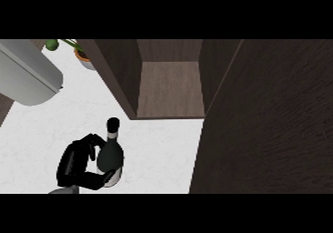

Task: Pick up the wine, place it into the cabinet and close the cabinet

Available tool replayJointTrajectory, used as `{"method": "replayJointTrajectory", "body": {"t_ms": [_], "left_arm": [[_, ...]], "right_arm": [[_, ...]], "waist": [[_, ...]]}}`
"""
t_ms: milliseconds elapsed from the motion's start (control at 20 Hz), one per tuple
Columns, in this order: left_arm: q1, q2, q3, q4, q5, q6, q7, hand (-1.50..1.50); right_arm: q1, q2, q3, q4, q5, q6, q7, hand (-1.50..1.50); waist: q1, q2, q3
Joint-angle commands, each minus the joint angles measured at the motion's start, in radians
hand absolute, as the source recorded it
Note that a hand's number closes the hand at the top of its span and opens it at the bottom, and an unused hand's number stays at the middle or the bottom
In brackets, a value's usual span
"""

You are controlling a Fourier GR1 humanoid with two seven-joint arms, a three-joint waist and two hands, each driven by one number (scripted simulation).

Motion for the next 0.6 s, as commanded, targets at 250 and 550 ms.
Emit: {"method": "replayJointTrajectory", "body": {"t_ms": [250, 550], "left_arm": [[-0.113, -0.025, -0.156, -0.084, 0.057, 0.235, -0.048, 1.5], [-0.082, -0.025, -0.302, -0.264, 0.148, 0.254, 0.131, 1.5]], "right_arm": [[0.035, 0.017, 0.008, -0.067, -0.043, -0.004, 0.039, -1.5], [0.06, 0.015, -0.035, -0.056, -0.081, 0.017, 0.004, -1.5]], "waist": [[0.012, -0.001, 0.001], [0.018, -0.001, 0.001]]}}
